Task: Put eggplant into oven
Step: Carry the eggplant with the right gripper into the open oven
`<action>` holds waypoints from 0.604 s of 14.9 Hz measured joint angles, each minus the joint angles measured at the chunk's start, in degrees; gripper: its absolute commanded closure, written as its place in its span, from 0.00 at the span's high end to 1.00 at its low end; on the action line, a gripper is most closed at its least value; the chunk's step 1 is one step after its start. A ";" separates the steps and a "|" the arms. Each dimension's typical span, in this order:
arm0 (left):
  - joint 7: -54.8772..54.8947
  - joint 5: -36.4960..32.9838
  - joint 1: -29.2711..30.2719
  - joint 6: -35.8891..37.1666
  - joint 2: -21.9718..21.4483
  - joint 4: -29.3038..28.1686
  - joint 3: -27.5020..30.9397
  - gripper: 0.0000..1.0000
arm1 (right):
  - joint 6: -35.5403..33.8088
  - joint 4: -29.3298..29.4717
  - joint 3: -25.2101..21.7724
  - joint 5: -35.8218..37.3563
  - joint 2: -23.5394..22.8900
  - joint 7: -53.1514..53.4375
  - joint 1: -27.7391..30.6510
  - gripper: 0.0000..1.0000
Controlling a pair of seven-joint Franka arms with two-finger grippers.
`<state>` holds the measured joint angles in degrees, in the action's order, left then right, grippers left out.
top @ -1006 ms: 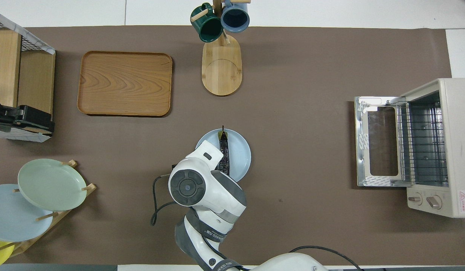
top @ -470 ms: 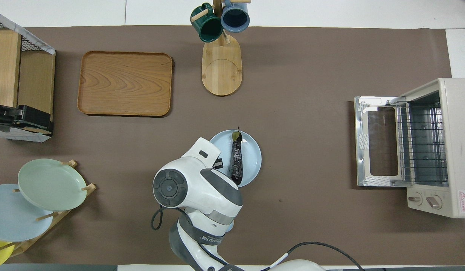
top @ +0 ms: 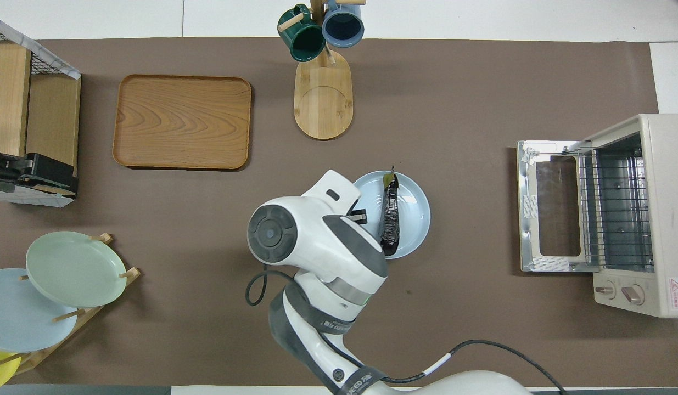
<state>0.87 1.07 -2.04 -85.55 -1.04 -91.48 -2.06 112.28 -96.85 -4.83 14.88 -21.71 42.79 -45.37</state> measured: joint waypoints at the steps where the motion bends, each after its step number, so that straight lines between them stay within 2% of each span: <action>1: 0.00 0.00 0.00 0.00 0.00 0.00 0.00 1.00 | -0.92 -0.72 -0.09 0.00 1.45 -1.89 2.18 0.00; 6: 0.00 0.00 0.00 0.00 0.00 0.00 0.00 1.00 | -1.42 -8.05 -0.27 0.13 8.29 -13.37 14.71 0.00; 9: 0.00 0.00 0.00 0.00 0.00 0.00 0.00 1.00 | -1.42 -10.71 -0.25 1.23 9.79 -16.40 18.25 0.00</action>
<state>0.87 1.07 -2.04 -85.55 -1.04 -91.48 -2.06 110.86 -107.57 -5.08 16.11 -11.92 26.39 -27.13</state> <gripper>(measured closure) 0.000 0.974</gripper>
